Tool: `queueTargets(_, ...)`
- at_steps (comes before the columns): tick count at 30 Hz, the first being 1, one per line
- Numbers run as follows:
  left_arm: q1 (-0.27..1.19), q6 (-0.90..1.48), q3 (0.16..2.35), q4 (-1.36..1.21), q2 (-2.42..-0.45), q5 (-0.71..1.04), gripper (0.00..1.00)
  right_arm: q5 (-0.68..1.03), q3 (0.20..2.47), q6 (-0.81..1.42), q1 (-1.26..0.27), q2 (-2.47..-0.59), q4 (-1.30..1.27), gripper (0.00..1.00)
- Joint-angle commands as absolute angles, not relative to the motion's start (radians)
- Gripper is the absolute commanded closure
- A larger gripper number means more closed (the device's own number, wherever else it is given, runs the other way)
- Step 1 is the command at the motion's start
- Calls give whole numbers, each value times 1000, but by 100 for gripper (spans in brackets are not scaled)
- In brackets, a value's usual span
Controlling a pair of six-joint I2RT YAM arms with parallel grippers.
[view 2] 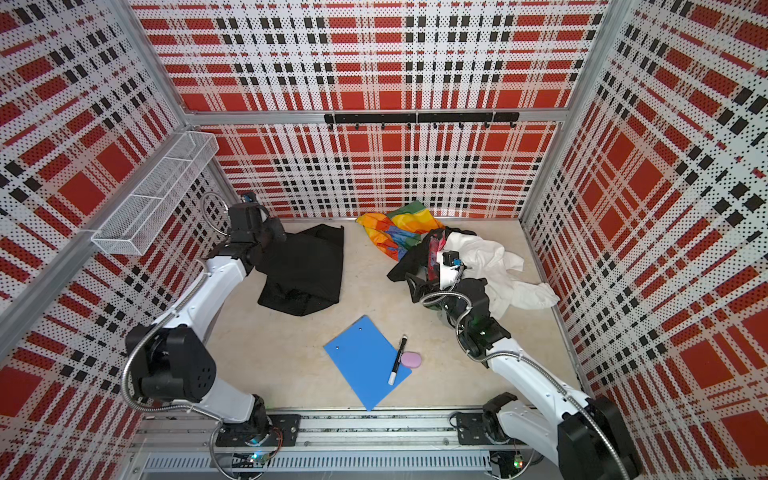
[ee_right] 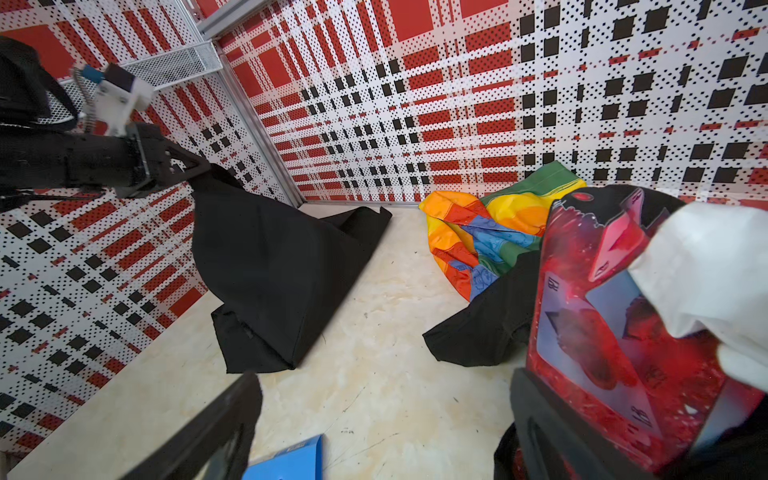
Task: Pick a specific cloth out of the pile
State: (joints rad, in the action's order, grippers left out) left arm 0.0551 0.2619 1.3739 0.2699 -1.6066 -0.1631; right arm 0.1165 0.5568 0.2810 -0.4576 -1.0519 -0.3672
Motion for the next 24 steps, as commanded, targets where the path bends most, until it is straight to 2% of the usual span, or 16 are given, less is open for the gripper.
queueTargets(1, 95, 279, 1412, 238, -1661, -177, 100, 100, 548, 275, -454, -1034, -410, 0)
queueTargets(5, 122, 334, 1335, 180, -1713, -142, 100, 95, 541, 275, -454, -1034, -409, 0)
queueTargets(9, 175, 338, 1309, 194, -1753, -198, 100, 97, 541, 276, -454, -1034, -411, 0)
queueTargets(13, 154, 417, 1213, 134, -1753, -119, 100, 102, 541, 277, -454, -1035, -412, 1)
queueTargets(24, 114, 538, 1062, 54, -1800, -83, 100, 98, 540, 276, -454, -1031, -412, 0)
